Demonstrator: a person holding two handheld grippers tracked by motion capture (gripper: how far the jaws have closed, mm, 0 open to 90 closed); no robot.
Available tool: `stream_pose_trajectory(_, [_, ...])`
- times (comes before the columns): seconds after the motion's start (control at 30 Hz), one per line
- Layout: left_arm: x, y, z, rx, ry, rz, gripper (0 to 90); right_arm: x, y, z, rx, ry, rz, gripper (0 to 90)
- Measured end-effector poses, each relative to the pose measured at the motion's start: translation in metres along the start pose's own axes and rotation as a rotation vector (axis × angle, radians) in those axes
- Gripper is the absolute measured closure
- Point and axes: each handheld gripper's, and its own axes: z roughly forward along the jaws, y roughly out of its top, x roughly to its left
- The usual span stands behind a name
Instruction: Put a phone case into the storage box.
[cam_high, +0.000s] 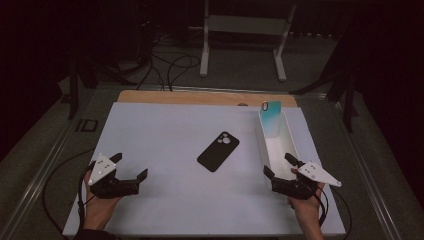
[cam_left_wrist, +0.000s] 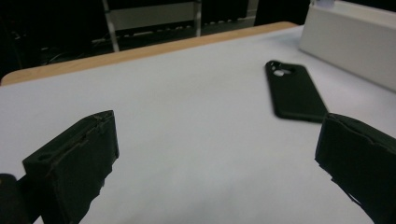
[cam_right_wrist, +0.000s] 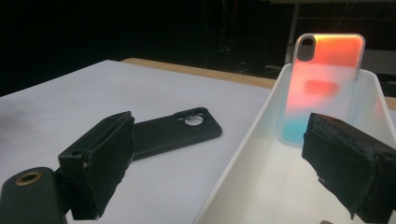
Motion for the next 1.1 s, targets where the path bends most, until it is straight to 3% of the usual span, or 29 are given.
stream_pose_trajectory(0.07, [0.001,-0.002,0.000,0.008,0.005,0.002,0.0,0.000,0.000,0.000,0.030,0.003,0.012,9.2])
stream_pose_trajectory(0.6, [-0.002,-0.002,0.001,0.016,0.005,0.004,0.0,-0.002,-0.005,-0.002,0.048,-0.017,0.009,9.1])
stream_pose_trajectory(0.93, [-0.014,0.008,0.015,0.076,-0.019,0.041,0.0,-0.004,-0.006,-0.002,0.044,-0.025,0.022,9.1])
stream_pose_trajectory(1.1, [-0.022,0.019,0.028,0.138,-0.020,0.064,0.0,-0.005,-0.006,-0.003,0.039,-0.030,0.028,9.1])
